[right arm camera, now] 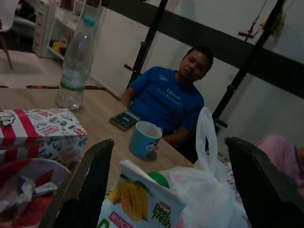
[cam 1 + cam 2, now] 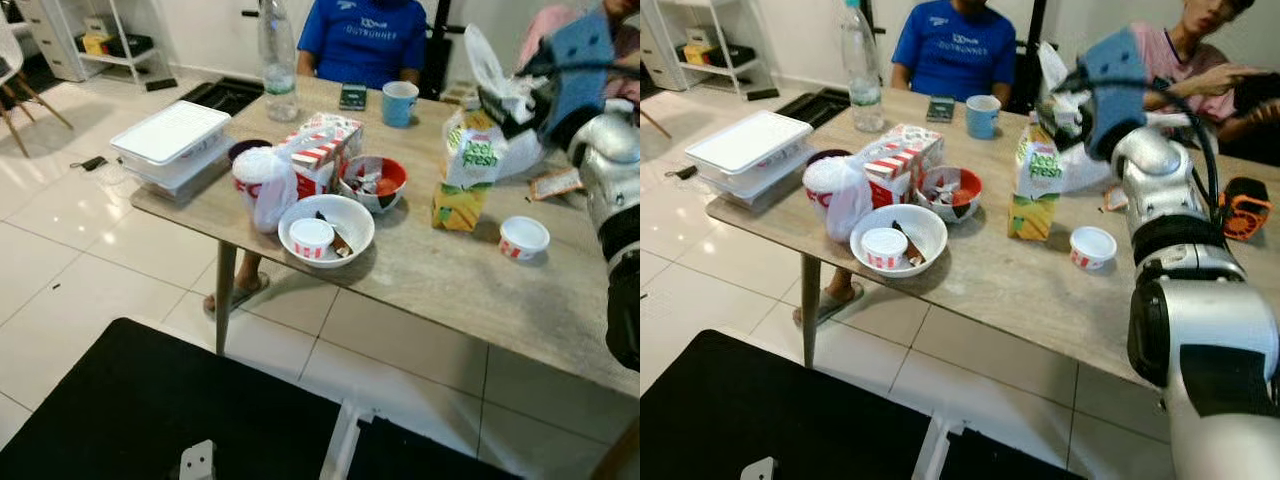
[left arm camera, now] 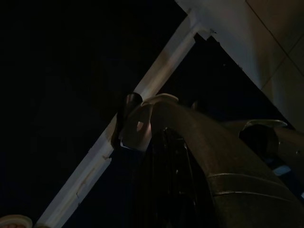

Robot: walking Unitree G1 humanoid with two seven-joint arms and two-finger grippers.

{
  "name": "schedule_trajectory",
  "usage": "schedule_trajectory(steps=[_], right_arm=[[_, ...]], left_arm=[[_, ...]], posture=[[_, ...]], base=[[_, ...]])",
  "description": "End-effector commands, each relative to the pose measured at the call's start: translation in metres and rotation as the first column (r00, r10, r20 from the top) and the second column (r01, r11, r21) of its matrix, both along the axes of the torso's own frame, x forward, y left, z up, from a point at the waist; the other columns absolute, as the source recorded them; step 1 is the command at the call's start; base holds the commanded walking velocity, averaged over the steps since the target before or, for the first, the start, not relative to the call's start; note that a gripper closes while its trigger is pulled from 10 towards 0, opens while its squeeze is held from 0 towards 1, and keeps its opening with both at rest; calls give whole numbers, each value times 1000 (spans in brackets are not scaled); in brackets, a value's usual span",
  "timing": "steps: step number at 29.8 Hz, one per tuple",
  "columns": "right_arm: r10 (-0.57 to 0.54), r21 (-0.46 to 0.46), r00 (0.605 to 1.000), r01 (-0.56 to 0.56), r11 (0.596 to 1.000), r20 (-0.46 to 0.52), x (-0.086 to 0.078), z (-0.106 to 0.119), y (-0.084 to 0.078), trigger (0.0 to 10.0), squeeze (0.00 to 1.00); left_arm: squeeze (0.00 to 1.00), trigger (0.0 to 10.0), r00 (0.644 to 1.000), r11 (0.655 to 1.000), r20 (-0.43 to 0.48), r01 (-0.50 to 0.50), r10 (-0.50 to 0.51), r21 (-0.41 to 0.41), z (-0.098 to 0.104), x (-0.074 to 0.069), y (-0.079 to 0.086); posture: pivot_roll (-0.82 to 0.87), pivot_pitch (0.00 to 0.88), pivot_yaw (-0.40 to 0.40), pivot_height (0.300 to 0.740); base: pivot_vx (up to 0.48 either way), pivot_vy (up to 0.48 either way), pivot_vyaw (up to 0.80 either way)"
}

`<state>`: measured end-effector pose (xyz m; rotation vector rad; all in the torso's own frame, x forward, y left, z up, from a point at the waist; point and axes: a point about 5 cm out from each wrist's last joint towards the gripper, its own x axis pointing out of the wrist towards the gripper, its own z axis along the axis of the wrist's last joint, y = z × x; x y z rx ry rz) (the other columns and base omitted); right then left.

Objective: Restocking fridge

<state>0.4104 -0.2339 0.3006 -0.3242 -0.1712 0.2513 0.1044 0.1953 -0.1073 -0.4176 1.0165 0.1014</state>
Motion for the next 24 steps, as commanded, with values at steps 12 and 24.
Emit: schedule_trajectory(steps=[12, 24], right_arm=[[32, 119, 999, -34, 992, 20, 0, 17, -1, 10000, 0], [164, 62, 986, -163, 985, -7, -1, 22, 10, 10000, 0]], left_arm=[[0, 10000, 995, 994, 8, -101, 101, 31, 2, -11, 24], [0, 10000, 993, 996, 80, -88, 85, 31, 9, 9, 28]], posture=[[28, 192, -24, 740], [26, 193, -31, 740]], base=[[0, 0, 0], [0, 0, 0]])
